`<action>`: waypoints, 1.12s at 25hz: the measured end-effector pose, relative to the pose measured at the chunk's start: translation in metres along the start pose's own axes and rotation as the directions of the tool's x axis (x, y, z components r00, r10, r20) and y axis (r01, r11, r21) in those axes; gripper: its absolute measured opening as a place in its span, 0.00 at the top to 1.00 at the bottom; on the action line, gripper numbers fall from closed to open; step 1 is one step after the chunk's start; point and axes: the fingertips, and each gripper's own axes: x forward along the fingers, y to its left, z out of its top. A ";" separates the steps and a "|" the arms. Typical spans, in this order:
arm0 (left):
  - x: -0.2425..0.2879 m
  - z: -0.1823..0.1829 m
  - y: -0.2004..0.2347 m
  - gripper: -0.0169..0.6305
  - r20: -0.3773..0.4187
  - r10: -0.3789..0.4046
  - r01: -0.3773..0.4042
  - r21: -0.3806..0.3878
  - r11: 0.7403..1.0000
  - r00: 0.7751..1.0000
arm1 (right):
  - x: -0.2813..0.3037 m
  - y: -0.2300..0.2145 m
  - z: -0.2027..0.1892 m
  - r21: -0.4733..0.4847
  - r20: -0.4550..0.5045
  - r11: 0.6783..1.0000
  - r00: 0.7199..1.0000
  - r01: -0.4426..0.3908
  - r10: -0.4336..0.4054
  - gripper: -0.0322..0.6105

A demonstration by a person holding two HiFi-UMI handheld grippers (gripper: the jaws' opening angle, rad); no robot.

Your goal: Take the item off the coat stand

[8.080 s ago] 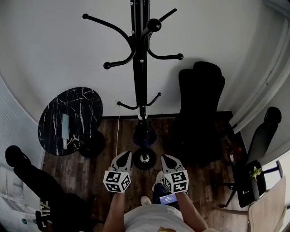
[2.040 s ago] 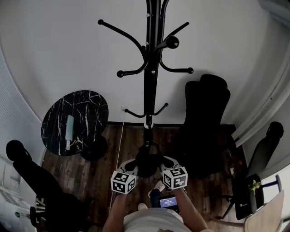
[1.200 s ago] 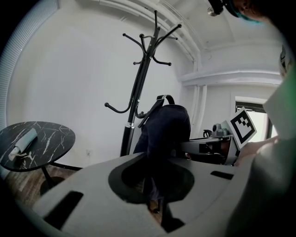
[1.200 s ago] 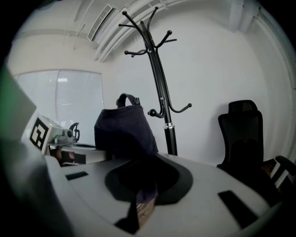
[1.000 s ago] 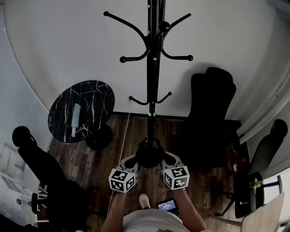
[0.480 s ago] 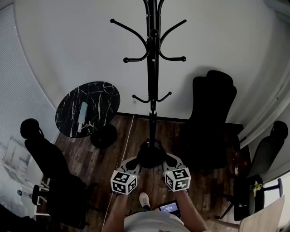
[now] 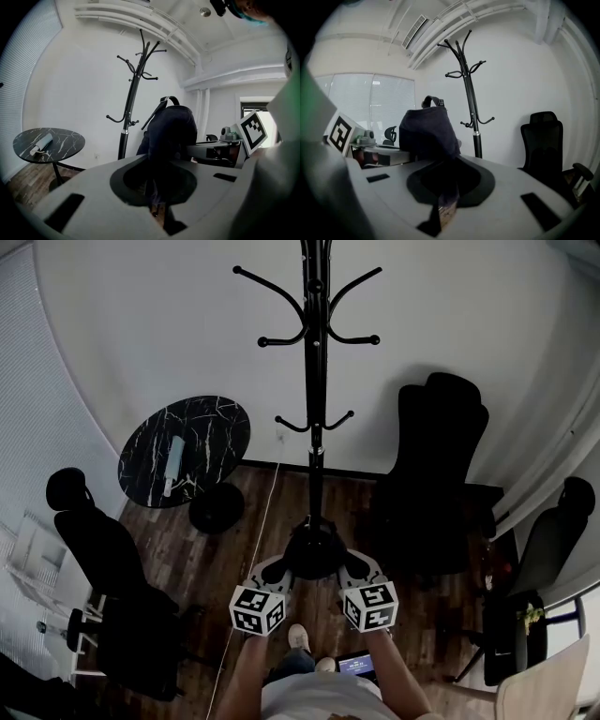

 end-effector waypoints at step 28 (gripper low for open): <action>-0.032 -0.003 -0.024 0.94 0.026 0.001 -0.002 0.015 1.000 1.000 | -0.035 0.017 -0.001 -0.056 0.020 0.998 1.000 0.019 -0.018 0.91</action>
